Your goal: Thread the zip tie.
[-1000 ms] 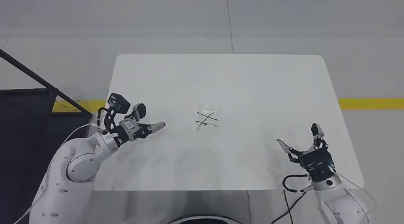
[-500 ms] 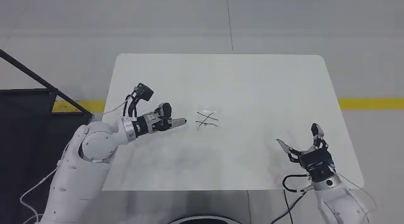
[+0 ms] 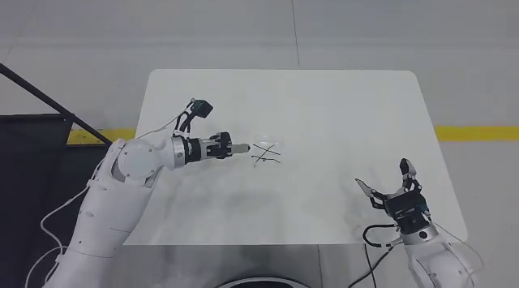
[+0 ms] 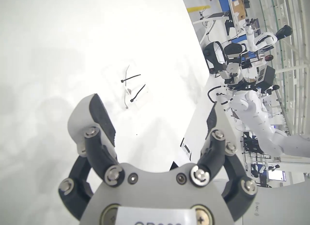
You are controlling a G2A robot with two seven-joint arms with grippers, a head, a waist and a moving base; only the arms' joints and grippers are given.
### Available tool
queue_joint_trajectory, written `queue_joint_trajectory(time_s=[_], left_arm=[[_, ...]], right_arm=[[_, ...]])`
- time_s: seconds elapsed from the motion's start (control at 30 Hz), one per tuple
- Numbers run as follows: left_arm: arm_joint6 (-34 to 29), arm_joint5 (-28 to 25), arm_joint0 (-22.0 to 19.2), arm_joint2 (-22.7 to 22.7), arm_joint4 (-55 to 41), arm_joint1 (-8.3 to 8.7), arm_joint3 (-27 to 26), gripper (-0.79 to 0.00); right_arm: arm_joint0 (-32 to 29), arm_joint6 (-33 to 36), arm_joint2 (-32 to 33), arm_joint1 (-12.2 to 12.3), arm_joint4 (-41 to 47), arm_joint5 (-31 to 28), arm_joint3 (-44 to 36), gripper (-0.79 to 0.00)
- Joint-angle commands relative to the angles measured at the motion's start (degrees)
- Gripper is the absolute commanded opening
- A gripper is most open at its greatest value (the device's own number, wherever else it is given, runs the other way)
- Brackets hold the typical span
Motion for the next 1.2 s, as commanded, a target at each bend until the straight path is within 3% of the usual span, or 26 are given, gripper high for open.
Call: queue_joint_trajectory(time_s=[0.0,0.17,0.53,0.73,0.77,0.8,1.17], left_arm=[[0.00,0.00,0.00,0.00,0.00,0.00,0.00,0.000],[1.58,2.39,0.84,1.03,-0.35,-0.09,-0.03,0.000],[0.54,10.67,-3.92,5.14,-3.24,-0.73,5.09,0.000],[1.05,11.91,-5.33,6.94,-3.58,-1.01,7.76,-0.200],[0.98,12.31,-5.61,7.31,-3.26,-1.05,8.00,-0.354],[1.04,12.66,-5.84,7.65,-3.11,-1.09,8.28,-0.437],[2.87,15.26,-8.56,10.78,-1.13,-1.64,11.25,-0.468]], right_arm=[[0.00,0.00,0.00,0.00,0.00,0.00,0.00,0.000],[0.00,0.00,0.00,0.00,0.00,0.00,0.00,0.000],[0.00,0.00,0.00,0.00,0.00,0.00,0.00,0.000],[0.00,0.00,0.00,0.00,0.00,0.00,0.00,0.000],[0.00,0.00,0.00,0.00,0.00,0.00,0.00,0.000],[0.00,0.00,0.00,0.00,0.00,0.00,0.00,0.000],[0.00,0.00,0.00,0.00,0.00,0.00,0.00,0.000]])
